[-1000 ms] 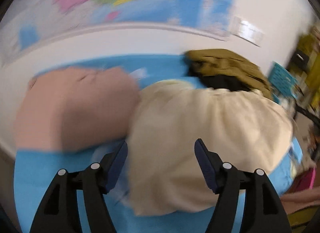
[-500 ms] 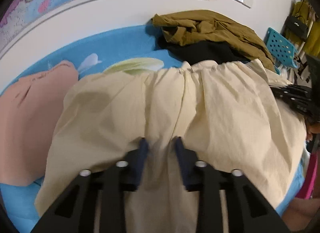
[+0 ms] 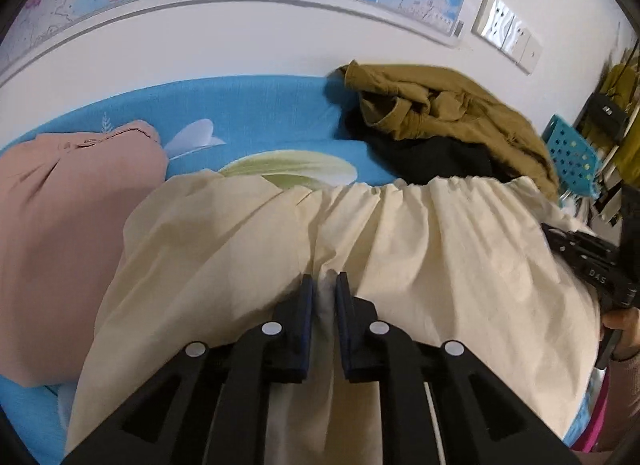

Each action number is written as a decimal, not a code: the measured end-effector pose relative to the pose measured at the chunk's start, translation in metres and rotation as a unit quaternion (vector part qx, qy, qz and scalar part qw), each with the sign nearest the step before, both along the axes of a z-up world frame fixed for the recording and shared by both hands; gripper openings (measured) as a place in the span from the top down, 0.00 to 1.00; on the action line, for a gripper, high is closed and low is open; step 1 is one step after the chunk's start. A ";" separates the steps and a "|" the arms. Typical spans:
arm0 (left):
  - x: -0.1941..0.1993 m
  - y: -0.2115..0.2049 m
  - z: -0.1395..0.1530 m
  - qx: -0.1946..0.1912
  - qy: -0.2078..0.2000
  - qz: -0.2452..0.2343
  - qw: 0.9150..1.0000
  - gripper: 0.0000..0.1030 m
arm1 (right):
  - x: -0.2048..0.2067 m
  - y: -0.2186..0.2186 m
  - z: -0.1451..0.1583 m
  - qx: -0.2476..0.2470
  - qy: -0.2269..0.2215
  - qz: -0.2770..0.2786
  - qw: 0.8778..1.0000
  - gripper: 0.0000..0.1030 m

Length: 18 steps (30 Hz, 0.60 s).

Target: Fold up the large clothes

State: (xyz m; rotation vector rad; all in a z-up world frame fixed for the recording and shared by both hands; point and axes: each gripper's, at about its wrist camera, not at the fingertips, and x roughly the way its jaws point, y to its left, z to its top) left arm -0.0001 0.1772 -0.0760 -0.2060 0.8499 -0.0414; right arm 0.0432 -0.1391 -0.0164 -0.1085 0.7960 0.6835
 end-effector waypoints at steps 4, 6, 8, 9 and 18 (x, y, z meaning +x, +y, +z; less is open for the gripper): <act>-0.018 -0.003 0.012 0.014 -0.030 0.000 0.999 0.71 | -0.009 -0.018 0.017 0.035 -0.008 -0.004 0.999 0.53; -0.029 -0.007 0.018 0.036 -0.040 0.000 0.999 0.70 | -0.019 -0.035 0.027 0.055 -0.021 -0.007 0.998 0.53; -0.038 -0.010 0.021 0.049 -0.045 0.000 0.998 0.67 | -0.022 -0.050 0.031 0.071 -0.019 -0.019 0.997 0.53; -0.043 -0.011 0.022 0.053 -0.048 -0.003 0.997 0.66 | -0.024 -0.059 0.031 0.078 -0.017 -0.026 0.996 0.53; -0.061 -0.007 0.012 0.069 -0.039 0.008 0.997 0.61 | -0.013 -0.128 -0.005 0.098 0.046 -0.122 0.987 0.70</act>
